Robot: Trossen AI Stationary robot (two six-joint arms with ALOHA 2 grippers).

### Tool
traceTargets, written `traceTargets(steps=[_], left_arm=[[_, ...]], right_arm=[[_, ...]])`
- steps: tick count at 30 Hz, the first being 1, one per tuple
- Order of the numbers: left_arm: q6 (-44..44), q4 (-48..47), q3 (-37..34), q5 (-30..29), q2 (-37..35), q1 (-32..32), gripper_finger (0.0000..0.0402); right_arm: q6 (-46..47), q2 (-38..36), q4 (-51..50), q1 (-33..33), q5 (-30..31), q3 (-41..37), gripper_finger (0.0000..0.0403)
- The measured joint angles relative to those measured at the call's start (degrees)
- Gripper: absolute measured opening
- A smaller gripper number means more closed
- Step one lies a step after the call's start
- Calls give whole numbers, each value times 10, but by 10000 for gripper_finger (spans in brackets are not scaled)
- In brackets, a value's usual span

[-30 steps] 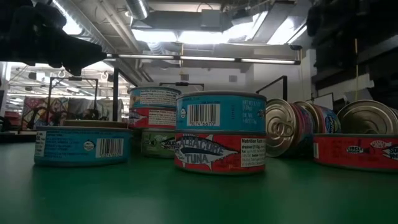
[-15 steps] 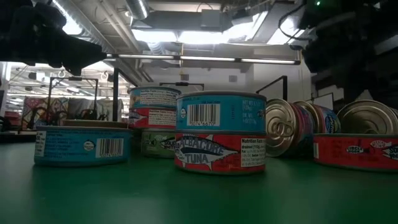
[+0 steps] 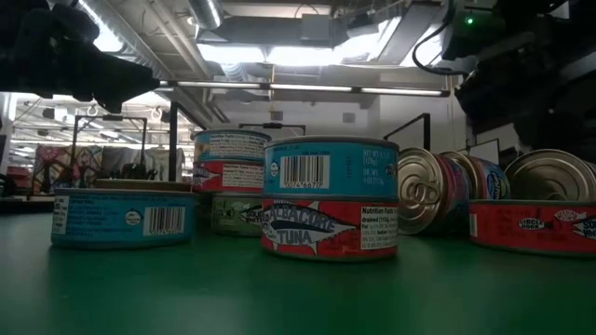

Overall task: Stack canned seafood by type on shelf
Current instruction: Put the blue-pink tuna can on the shelf

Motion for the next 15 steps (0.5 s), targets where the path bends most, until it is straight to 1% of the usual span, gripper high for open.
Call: traceTargets(steps=[2,15], left_arm=[[0,0,0,0,0,0,155],[-1,0,0,0,0,0,155]], right_arm=[[0,0,0,0,-8,0,230],[-3,0,1,0,-3,0,230]])
